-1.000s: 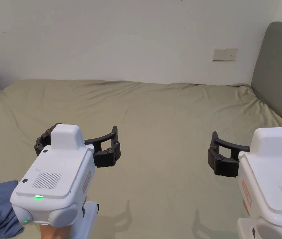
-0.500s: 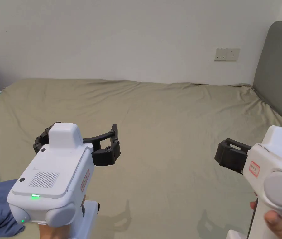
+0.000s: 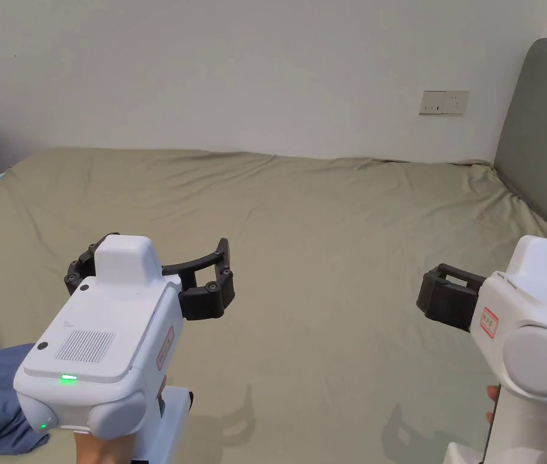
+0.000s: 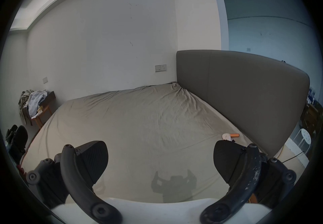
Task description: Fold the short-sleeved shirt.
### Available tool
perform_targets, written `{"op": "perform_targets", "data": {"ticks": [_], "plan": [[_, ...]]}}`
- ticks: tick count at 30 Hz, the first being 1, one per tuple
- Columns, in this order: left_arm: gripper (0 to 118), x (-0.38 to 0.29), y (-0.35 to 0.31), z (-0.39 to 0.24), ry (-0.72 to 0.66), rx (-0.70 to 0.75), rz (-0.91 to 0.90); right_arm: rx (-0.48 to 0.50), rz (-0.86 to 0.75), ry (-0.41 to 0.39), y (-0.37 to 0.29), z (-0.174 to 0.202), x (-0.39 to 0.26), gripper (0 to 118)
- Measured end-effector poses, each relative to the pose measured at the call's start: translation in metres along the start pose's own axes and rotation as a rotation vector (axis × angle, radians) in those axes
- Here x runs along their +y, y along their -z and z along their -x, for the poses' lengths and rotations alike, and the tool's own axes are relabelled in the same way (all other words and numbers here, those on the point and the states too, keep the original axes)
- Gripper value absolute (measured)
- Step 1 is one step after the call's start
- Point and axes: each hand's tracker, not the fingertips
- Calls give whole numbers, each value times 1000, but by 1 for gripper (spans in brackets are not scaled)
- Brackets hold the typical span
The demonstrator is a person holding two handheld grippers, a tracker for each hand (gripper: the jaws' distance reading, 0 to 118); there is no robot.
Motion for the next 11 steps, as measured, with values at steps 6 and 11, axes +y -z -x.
{"op": "perform_targets", "data": {"ticks": [6, 11], "plan": [[118, -1, -1, 0, 1, 1, 4, 9, -136, -41, -1, 3, -6, 118], [118, -1, -1, 0, 4, -1, 4, 93, -315, -69, -2, -1, -18, 118]]}}
